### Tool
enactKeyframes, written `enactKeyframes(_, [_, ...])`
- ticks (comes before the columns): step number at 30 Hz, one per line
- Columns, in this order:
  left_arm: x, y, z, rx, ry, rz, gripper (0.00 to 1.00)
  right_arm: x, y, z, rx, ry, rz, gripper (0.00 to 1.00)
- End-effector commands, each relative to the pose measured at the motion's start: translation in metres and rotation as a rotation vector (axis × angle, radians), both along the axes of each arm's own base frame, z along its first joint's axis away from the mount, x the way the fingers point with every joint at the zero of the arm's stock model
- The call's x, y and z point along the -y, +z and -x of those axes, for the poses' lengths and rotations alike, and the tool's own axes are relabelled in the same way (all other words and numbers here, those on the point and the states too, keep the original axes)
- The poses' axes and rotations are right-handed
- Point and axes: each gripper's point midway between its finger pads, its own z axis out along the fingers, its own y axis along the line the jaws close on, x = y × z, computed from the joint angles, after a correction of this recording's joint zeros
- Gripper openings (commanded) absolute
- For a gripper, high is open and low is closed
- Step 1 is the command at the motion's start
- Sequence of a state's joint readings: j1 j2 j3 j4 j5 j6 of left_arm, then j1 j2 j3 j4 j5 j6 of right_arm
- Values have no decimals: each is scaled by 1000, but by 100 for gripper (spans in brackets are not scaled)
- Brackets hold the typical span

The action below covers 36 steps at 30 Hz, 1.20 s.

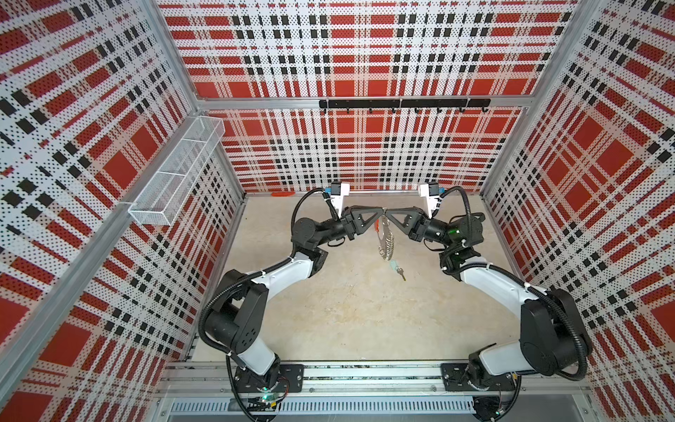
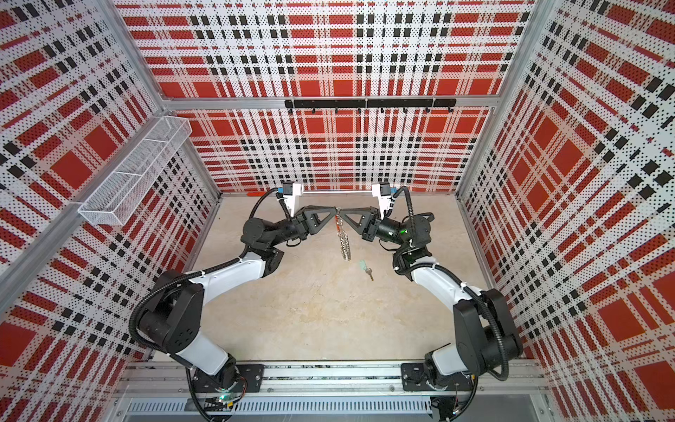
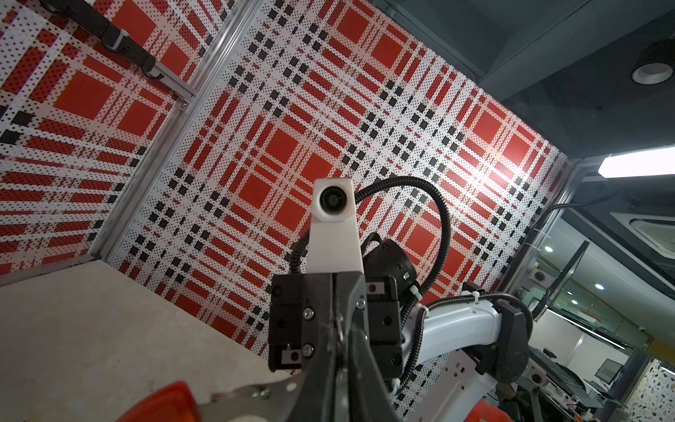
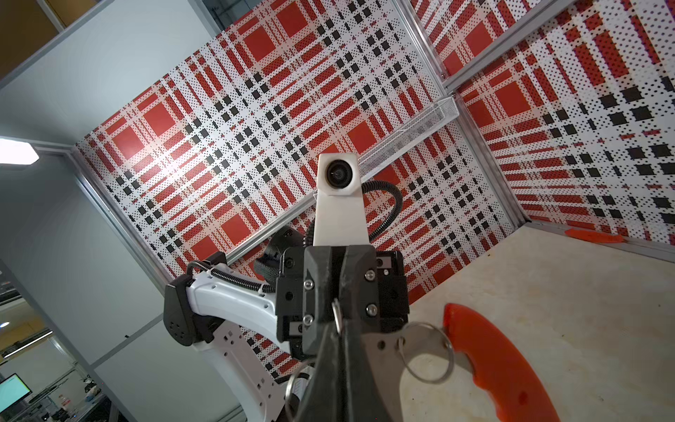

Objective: Put the keys on the keyring
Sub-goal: 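Hold the keyring with the left gripper while the right gripper releases and withdraws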

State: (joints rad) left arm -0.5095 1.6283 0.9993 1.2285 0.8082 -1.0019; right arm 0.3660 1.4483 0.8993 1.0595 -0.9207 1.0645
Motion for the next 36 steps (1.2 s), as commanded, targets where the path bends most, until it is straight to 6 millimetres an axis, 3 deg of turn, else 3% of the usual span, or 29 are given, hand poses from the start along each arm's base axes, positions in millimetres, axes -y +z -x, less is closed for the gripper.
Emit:
enactKeyframes(1, [1,0,1,20,6,-4,10,-2,16,5,51,8,-23,0])
enactKeyframes(12, [4,-2,0,21,30,-20,19,-5,17,4,52,14,-19,0])
enactKeyframes(16, [4,-3,-2,14,37,-27,5,-5,17,4,51,13,-20,0])
enactKeyframes(19, [4,-3,-4,14,51,-36,0,-5,17,3,50,11,-18,0])
enactKeyframes(26, [5,-8,-15,4,138,-107,0,-4,15,1,46,-11,-3,0])
enactKeyframes(28, [7,-9,-19,16,184,-151,0,-3,11,-2,45,-44,29,15])
enactKeyframes(30, [9,-11,-19,27,209,-189,0,7,0,-8,35,-126,94,38])
enactKeyframes(31, [9,-11,-20,29,217,-197,0,15,-6,-12,32,-184,130,45])
enactKeyframes(34, [8,-15,-23,18,242,-224,0,55,-47,-32,-11,-501,384,57])
enactKeyframes(36, [8,-21,-27,5,266,-249,0,90,-78,-40,-68,-708,555,57])
